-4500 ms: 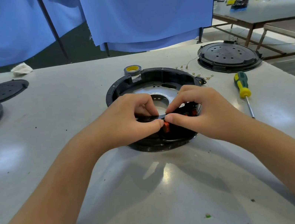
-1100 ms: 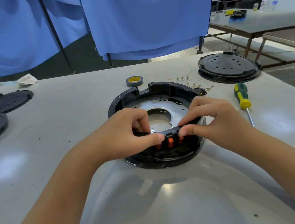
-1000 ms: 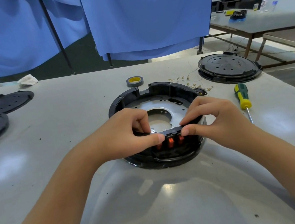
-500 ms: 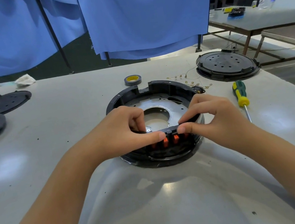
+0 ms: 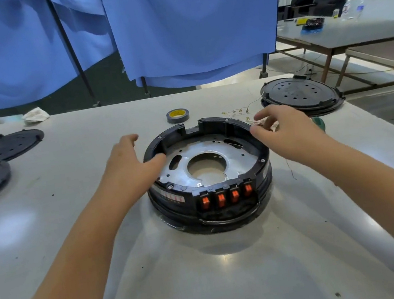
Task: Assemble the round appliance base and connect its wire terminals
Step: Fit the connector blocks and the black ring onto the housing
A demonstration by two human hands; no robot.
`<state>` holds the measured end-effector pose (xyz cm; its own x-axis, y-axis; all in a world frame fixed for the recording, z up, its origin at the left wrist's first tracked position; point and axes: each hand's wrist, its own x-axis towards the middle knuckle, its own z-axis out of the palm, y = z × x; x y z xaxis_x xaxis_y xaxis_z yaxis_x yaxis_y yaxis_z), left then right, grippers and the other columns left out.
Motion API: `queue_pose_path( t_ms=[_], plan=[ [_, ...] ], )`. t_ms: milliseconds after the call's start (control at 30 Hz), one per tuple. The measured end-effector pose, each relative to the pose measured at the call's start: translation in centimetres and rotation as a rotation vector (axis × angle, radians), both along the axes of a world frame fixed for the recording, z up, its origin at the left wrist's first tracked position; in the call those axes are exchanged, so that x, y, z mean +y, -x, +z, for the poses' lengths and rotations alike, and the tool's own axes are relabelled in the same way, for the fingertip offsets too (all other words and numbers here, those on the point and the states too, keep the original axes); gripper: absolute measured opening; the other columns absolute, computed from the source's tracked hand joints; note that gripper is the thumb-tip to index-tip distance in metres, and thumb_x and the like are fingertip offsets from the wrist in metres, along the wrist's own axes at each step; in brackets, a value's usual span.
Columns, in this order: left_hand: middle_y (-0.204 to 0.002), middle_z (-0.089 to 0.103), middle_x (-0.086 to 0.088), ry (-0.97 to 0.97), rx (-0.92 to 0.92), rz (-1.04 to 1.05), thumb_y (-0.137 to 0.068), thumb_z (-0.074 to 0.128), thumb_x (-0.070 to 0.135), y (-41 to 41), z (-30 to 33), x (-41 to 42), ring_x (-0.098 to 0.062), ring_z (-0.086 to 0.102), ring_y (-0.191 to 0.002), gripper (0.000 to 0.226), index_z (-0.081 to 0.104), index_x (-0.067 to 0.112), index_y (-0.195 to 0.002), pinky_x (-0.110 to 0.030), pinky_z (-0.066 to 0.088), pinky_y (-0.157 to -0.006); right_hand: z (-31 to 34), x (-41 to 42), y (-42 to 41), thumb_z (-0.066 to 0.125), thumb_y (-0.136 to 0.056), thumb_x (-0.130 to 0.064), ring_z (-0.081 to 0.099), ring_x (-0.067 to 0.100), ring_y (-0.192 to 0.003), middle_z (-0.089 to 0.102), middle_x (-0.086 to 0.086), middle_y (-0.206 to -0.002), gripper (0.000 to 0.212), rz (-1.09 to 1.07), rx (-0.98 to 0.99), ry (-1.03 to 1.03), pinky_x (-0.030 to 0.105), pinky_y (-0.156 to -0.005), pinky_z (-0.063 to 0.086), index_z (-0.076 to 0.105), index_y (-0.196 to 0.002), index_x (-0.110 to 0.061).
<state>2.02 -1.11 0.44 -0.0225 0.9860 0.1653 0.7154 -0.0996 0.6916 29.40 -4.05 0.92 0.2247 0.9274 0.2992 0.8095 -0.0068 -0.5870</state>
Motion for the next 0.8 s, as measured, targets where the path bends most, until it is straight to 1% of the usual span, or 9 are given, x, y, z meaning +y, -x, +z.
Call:
queue_pose_path(
  t_ms=[67, 133, 200, 300, 433, 533, 600, 733, 800],
  plan=[
    [-0.141, 0.048, -0.005, 0.192, -0.077, 0.008, -0.083, 0.064, 0.025, 0.1, -0.2, 0.3, -0.022, 0.05, -0.125, 0.066, 0.038, 0.016, -0.143, -0.036, 0.042, -0.1, 0.4, 1.5, 0.1, 0.057, -0.085, -0.044, 0.054, 0.014, -0.085, 0.061, -0.003, -0.105, 0.042, -0.033, -0.075, 0.154, 0.028, -0.069, 0.039, 0.056, -0.12, -0.022],
    [-0.11, 0.066, -0.004, 0.26, -0.2, -0.019, -0.081, 0.059, 0.013, 0.0, -0.2, 0.4, -0.018, 0.061, -0.094, 0.038, 0.062, 0.015, -0.119, -0.035, 0.051, -0.087, 0.7, 2.7, 0.6, 0.058, -0.084, -0.041, 0.057, 0.019, -0.086, 0.064, 0.001, -0.105, 0.038, -0.028, -0.131, 0.251, 0.029, -0.068, 0.042, 0.061, -0.114, -0.017],
    [-0.086, 0.068, -0.006, 0.246, -0.259, -0.025, -0.078, 0.056, 0.005, 0.0, -0.3, 0.5, -0.017, 0.059, -0.074, 0.021, 0.069, 0.016, -0.09, -0.038, 0.055, -0.081, 1.0, 3.3, 1.1, 0.058, -0.082, -0.031, 0.061, 0.021, -0.075, 0.069, 0.006, -0.089, 0.025, -0.005, -0.15, 0.293, 0.027, -0.06, 0.045, 0.068, -0.097, -0.013],
    [-0.08, 0.07, -0.007, 0.258, -0.313, -0.034, -0.077, 0.057, 0.001, 0.2, 0.1, 0.8, -0.014, 0.061, -0.065, 0.024, 0.07, 0.02, -0.085, -0.026, 0.056, -0.064, 2.0, 3.3, 0.9, 0.059, -0.078, -0.02, 0.059, 0.016, -0.049, 0.068, 0.008, -0.069, 0.017, 0.019, -0.152, 0.294, 0.02, -0.048, 0.043, 0.07, -0.081, -0.009],
    [-0.083, 0.076, -0.002, 0.264, -0.308, -0.153, -0.075, 0.058, -0.002, 0.5, 0.9, 1.5, -0.011, 0.067, -0.069, 0.036, 0.073, 0.023, -0.096, -0.021, 0.057, -0.063, 3.8, 2.2, -0.1, 0.064, -0.079, -0.018, 0.064, 0.011, -0.042, 0.069, 0.004, -0.068, 0.023, 0.087, -0.176, 0.354, 0.02, -0.047, 0.047, 0.068, -0.1, -0.012],
    [-0.084, 0.076, 0.001, 0.28, -0.247, -0.26, -0.075, 0.059, -0.005, 0.4, 1.9, 2.4, -0.009, 0.067, -0.071, 0.042, 0.072, 0.027, -0.098, -0.019, 0.057, -0.062, 5.1, 0.7, -0.2, 0.064, -0.08, -0.017, 0.067, 0.011, -0.046, 0.062, -0.007, -0.072, 0.069, 0.13, -0.264, 0.467, 0.02, -0.044, 0.047, 0.035, -0.142, -0.024],
    [-0.09, 0.076, -0.001, 0.324, -0.188, -0.341, -0.075, 0.057, -0.008, 0.1, 2.6, 3.2, -0.012, 0.069, -0.079, 0.047, 0.071, 0.028, -0.101, -0.023, 0.059, -0.069, 6.0, -0.6, 0.1, 0.063, -0.081, -0.017, 0.067, 0.012, -0.046, 0.067, -0.004, -0.056, 0.083, 0.197, -0.293, 0.594, 0.019, -0.04, 0.047, 0.016, -0.148, -0.033],
    [-0.103, 0.075, -0.002, 0.429, -0.08, -0.492, -0.075, 0.052, -0.011, -1.2, 3.8, 5.0, -0.017, 0.07, -0.094, 0.053, 0.071, 0.03, -0.103, -0.026, 0.057, -0.075, 7.0, -3.2, 1.1, 0.057, -0.084, -0.024, 0.063, 0.011, -0.039, 0.063, -0.003, -0.044, 0.073, 0.267, -0.431, 0.71, 0.017, -0.037, 0.045, 0.019, -0.145, -0.031],
    [-0.103, 0.075, 0.003, 0.447, 0.042, -0.539, -0.075, 0.054, -0.007, -2.0, 4.3, 6.0, -0.015, 0.07, -0.094, 0.052, 0.072, 0.033, -0.101, -0.025, 0.058, -0.073, 7.2, -4.2, 1.7, 0.055, -0.084, -0.03, 0.062, 0.011, -0.038, 0.066, 0.0, -0.048, 0.059, 0.255, -0.482, 0.733, 0.018, -0.038, 0.046, 0.034, -0.139, -0.019]
  ],
)
